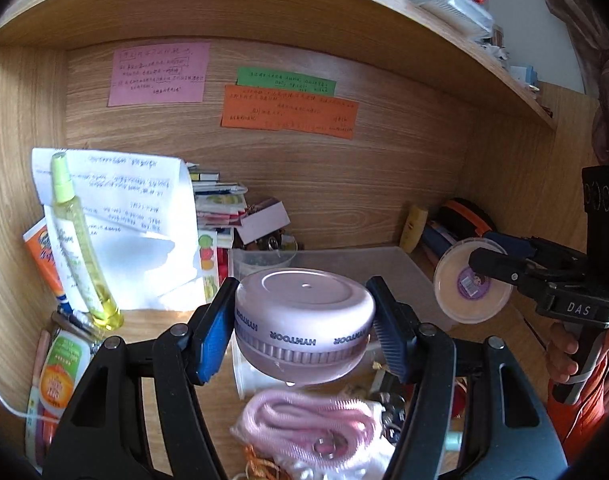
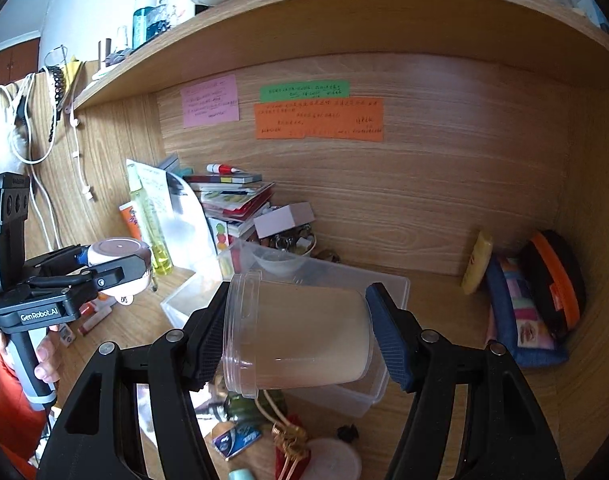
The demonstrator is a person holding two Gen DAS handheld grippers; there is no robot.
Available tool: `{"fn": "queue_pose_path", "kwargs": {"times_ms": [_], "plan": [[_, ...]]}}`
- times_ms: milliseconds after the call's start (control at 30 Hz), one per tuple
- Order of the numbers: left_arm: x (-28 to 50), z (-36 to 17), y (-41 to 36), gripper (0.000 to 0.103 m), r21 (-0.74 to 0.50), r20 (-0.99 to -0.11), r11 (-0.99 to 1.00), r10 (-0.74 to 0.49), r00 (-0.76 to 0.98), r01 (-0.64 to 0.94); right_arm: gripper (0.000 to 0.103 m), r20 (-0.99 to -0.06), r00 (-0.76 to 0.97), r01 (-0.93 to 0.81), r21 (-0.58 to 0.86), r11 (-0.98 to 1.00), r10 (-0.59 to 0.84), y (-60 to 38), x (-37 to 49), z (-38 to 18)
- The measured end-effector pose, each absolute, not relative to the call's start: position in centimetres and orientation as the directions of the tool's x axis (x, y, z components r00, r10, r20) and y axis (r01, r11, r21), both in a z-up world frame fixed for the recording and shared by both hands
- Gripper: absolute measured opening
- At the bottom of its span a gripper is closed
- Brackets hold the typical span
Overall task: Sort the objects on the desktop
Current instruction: 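Lift the pink round fan with left tool while right tool lifts beige cup, then lower pink fan into clear box with left tool while right tool drops cup in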
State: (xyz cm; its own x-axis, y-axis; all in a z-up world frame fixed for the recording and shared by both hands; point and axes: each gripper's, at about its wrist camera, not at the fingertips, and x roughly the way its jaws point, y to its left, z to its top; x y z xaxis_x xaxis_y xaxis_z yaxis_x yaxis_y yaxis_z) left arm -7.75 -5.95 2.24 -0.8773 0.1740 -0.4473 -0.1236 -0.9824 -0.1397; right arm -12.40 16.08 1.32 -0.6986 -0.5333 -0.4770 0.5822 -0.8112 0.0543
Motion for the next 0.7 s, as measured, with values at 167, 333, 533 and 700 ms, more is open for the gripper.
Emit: {"fn": "queue_pose_path", "kwargs": {"times_ms": [167, 333, 533, 700], "plan": [[-10.1, 2.1, -5.8, 0.064, -0.123, -0.458, -0.984, 0.174, -0.872, -0.131, 0.062, -0.499, -0.687, 0.577, 0.066, -0.814, -0.528, 15.6, -14.5, 0.9], [-12.4, 1.3, -5.8, 0.064, -0.141, -0.478, -0.981, 0.187, -0.858, -0.135, 0.062, -0.534, -0.673, 0.57, 0.065, -0.819, -0.511, 14.8, -16.5, 0.0], [-15.2, -0.7, -5.4, 0.064, -0.138, -0.53, -0.982, 0.186, -0.827, -0.132, 0.062, -0.576, -0.641, 0.574, 0.077, -0.815, -0.507, 13.8, -18.3, -2.0], [-16.6, -2.6, -4.7, 0.064, -0.092, -0.555, -0.991, 0.132, -0.821, -0.096, 0.062, -0.604, -0.635, 0.564, 0.063, -0.824, -0.481, 13.4, -19.2, -3.6]]}}
